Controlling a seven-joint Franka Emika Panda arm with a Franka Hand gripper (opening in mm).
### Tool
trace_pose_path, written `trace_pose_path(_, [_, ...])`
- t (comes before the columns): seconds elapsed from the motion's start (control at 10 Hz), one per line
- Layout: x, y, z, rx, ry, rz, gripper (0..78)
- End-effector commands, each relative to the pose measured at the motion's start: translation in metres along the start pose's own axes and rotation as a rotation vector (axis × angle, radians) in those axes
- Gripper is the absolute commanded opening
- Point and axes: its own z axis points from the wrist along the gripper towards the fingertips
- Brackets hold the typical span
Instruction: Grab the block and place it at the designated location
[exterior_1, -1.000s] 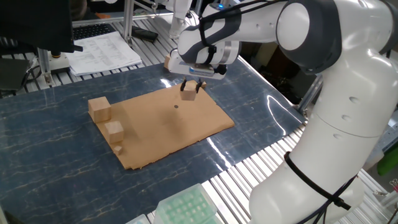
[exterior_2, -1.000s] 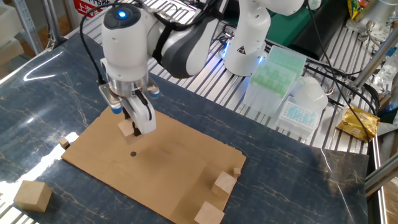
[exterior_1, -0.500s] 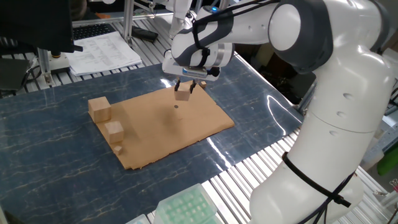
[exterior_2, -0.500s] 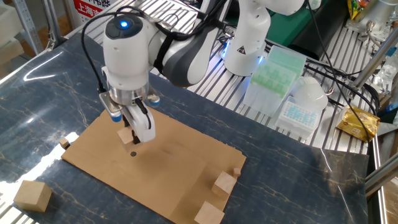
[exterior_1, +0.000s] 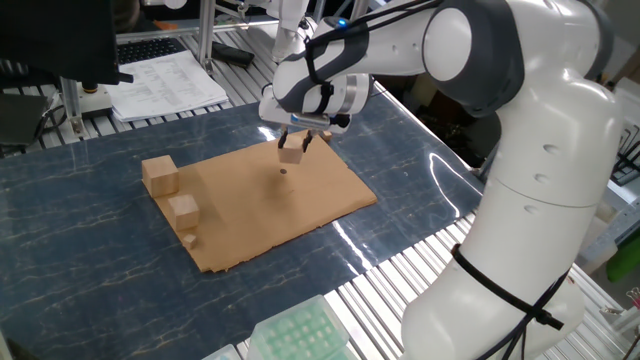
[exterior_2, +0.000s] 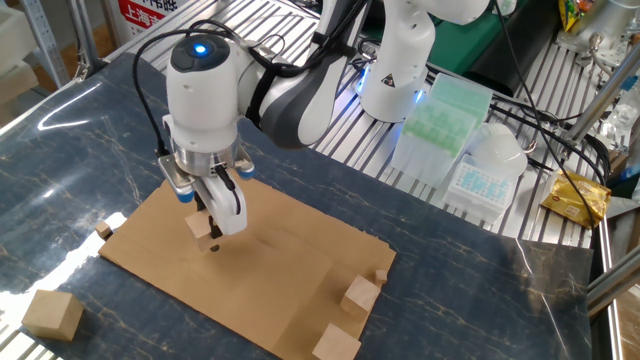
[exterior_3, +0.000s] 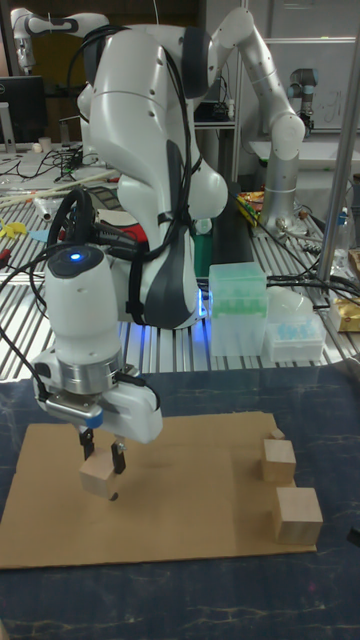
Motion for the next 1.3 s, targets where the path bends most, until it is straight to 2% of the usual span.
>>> trace_pose_path(0.1, [-0.0007, 0.0, 0.0003, -0.004, -0.012, 0.012, 1.3])
trace_pose_path(1.1, [0.0009, -0.0008, 0.0005, 0.017, 0.014, 0.044, 1.3])
trace_pose_path(1.3, [0.0009, -0.0008, 0.0005, 0.041, 0.008, 0.059, 1.3])
